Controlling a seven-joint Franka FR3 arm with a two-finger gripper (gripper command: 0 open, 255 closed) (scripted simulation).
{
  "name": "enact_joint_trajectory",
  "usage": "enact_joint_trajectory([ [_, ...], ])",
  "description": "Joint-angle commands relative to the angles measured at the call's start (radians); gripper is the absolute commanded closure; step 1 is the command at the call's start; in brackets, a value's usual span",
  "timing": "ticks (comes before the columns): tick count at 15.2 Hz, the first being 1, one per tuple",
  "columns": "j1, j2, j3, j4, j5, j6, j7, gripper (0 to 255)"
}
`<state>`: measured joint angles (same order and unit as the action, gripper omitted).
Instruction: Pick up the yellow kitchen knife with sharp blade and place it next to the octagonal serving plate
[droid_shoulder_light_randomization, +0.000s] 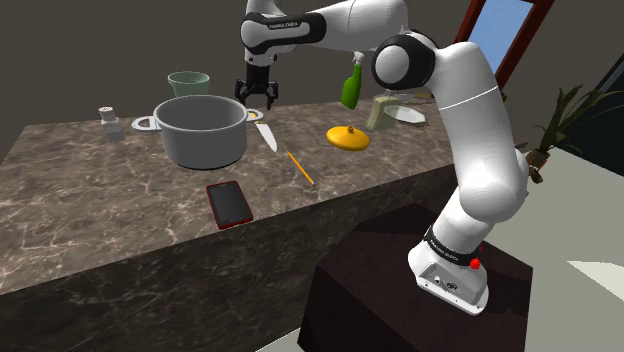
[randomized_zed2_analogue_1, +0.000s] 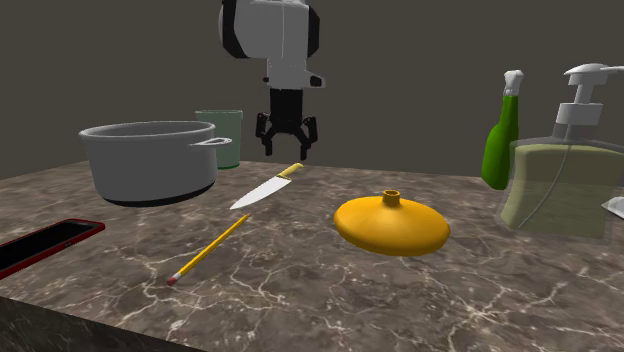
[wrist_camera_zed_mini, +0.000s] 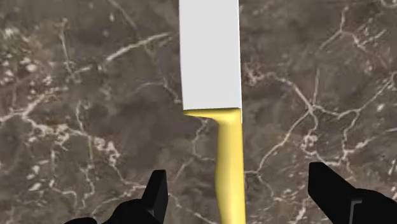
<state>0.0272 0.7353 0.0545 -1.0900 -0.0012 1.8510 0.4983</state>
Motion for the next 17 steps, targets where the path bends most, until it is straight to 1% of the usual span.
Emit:
enact_joint_trajectory([
  [1,0.000,0.006,0.000,-0.018,0.000,0.024,0.001,0],
  [4,0.001,0.017,0.000,-0.048,0.000,0.065,0.001,0],
  [12,0.001,0.017,0.000,-0.048,0.000,0.065,0.001,0],
  [13,0.001,0.017,0.000,-0.048,0.000,0.065,0.001,255],
  [17,0.001,0.017,0.000,-0.048,0.000,0.065,0.001,255],
])
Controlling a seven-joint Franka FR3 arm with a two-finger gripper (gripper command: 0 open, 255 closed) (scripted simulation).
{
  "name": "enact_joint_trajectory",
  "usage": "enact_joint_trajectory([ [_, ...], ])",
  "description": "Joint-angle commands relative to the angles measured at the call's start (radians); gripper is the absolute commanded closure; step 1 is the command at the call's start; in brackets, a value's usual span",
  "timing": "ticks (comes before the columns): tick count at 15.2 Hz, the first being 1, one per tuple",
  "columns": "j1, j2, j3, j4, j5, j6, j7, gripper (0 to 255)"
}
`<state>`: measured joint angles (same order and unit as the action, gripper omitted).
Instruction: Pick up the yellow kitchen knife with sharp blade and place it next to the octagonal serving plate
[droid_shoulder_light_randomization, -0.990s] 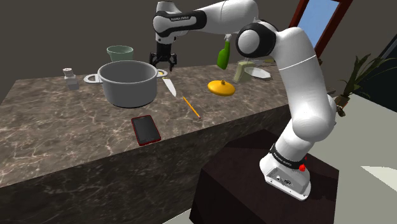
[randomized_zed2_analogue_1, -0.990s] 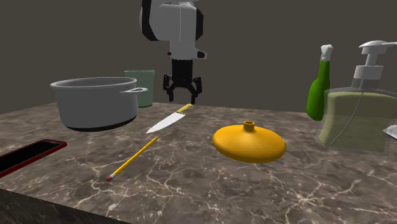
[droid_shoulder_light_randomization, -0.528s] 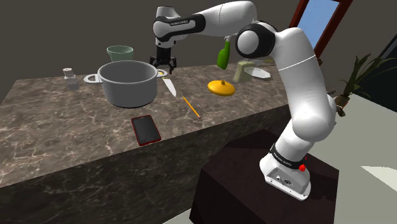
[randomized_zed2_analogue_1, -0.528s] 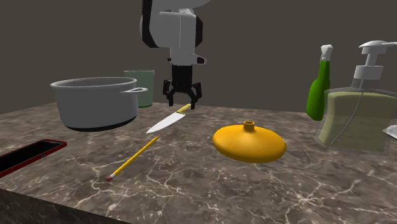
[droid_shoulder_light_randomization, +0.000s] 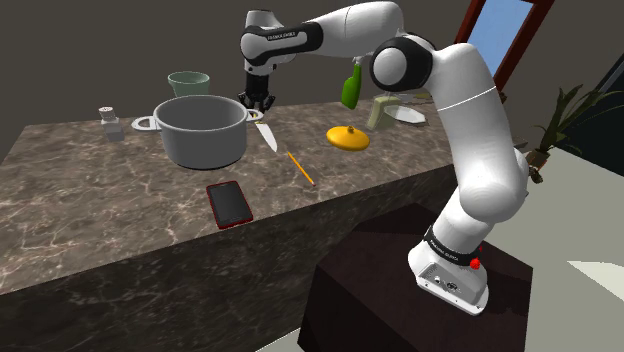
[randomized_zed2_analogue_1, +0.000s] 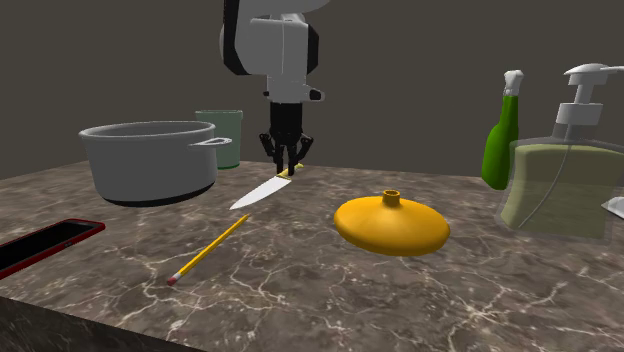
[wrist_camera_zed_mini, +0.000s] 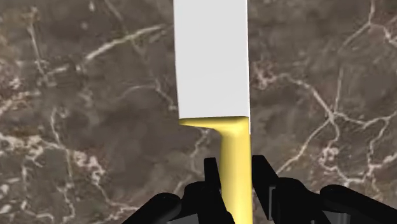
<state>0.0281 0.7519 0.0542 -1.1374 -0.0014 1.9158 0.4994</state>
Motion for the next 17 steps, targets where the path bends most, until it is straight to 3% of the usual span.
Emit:
enact_joint_trajectory([
  [1,0.000,0.000,0.000,0.000,0.000,0.000,0.000,255],
  [5,0.000,0.000,0.000,0.000,0.000,0.000,0.000,255],
  [17,0.002,-0.010,0.001,0.144,0.000,-0.154,0.003,255],
])
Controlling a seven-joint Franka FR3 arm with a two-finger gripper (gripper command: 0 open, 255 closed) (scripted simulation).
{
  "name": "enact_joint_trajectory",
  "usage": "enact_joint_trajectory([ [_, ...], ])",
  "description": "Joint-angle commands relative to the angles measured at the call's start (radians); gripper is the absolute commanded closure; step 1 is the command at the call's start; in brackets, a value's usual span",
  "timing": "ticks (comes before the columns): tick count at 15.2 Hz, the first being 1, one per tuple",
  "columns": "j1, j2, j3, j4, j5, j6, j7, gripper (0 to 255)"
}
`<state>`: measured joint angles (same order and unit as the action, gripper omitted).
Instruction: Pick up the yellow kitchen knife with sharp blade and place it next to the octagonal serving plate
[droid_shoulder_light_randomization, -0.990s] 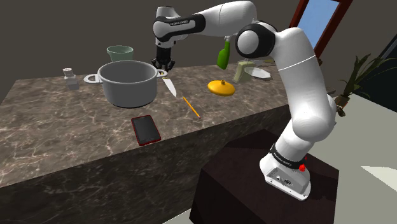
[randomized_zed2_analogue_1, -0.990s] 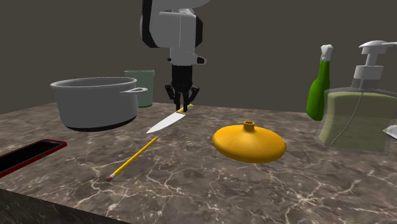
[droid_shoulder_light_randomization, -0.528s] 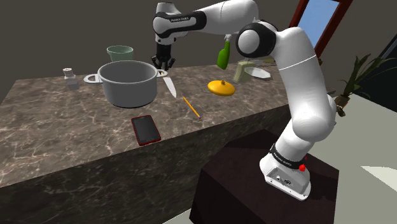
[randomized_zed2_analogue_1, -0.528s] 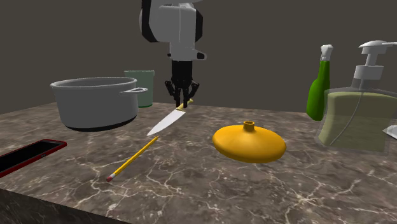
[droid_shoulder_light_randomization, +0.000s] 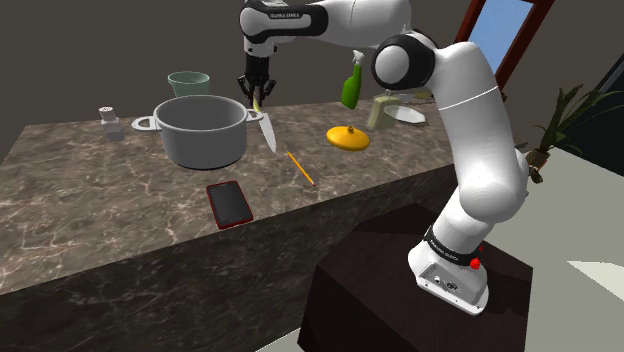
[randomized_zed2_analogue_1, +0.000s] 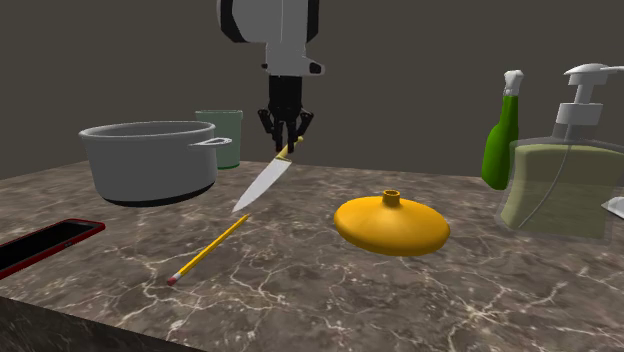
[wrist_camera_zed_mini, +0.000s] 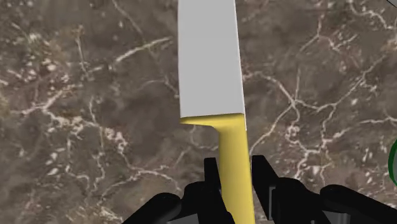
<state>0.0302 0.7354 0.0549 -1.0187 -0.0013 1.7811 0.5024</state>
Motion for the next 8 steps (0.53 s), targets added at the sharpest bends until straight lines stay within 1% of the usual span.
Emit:
enact_joint_trajectory([
  [1,0.001,0.008,0.000,0.042,0.000,-0.034,0.000,255],
  [4,0.002,0.017,0.000,0.096,-0.001,-0.079,0.001,255],
  [6,-0.026,-0.099,-0.002,-0.099,0.006,-0.002,-0.024,255],
  [8,-0.051,-0.190,-0.005,-0.245,0.013,0.053,-0.052,255],
])
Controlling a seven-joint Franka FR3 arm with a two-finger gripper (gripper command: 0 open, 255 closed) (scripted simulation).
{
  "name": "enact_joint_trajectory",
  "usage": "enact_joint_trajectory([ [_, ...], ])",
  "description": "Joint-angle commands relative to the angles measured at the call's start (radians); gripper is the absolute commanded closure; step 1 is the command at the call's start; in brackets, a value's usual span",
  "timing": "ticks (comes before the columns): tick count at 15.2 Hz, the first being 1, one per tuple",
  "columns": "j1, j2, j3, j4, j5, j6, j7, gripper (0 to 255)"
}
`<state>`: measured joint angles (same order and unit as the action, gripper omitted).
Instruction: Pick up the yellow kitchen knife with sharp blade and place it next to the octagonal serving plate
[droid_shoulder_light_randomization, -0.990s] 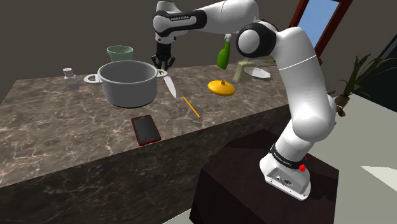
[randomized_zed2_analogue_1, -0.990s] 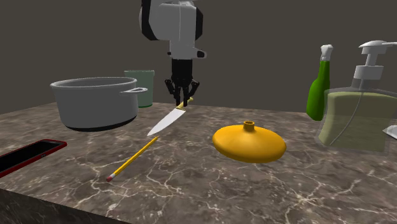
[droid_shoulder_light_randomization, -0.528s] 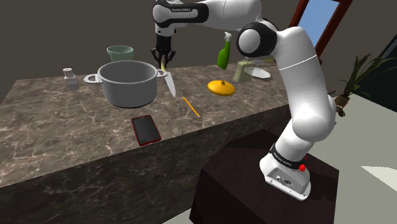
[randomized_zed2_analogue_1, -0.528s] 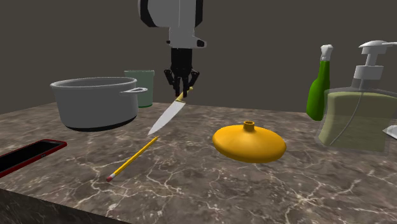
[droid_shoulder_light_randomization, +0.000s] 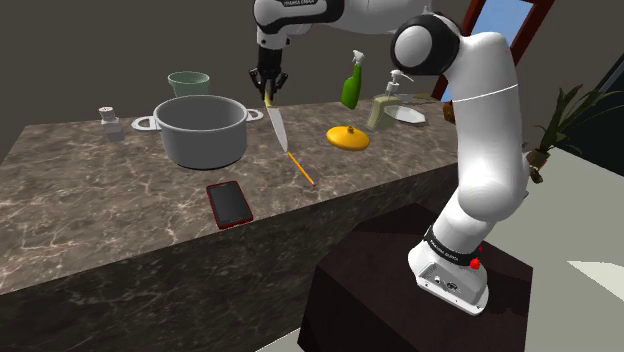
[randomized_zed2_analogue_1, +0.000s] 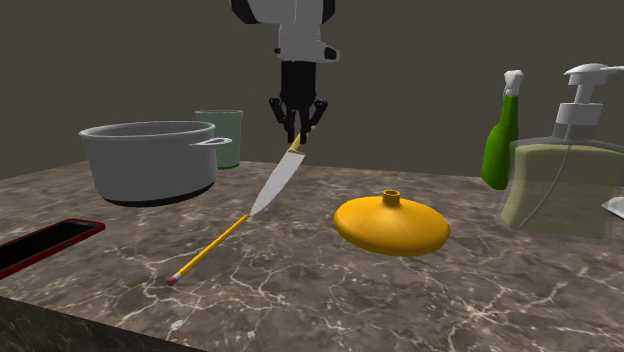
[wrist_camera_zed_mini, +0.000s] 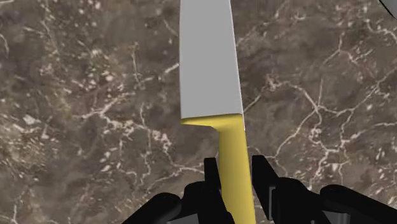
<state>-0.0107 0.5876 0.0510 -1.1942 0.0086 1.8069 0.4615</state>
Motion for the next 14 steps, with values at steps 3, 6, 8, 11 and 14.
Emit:
enact_joint_trajectory([
  [3,-0.047,-0.155,-0.009,-0.245,0.013,0.089,-0.056,255],
  [6,-0.081,-0.251,-0.021,-0.389,0.023,0.135,-0.104,255],
  [8,-0.104,-0.309,-0.031,-0.473,0.028,0.159,-0.139,255],
  [11,-0.136,-0.389,-0.049,-0.583,0.036,0.188,-0.192,255],
  [14,-0.168,-0.461,-0.071,-0.680,0.040,0.210,-0.249,255],
])
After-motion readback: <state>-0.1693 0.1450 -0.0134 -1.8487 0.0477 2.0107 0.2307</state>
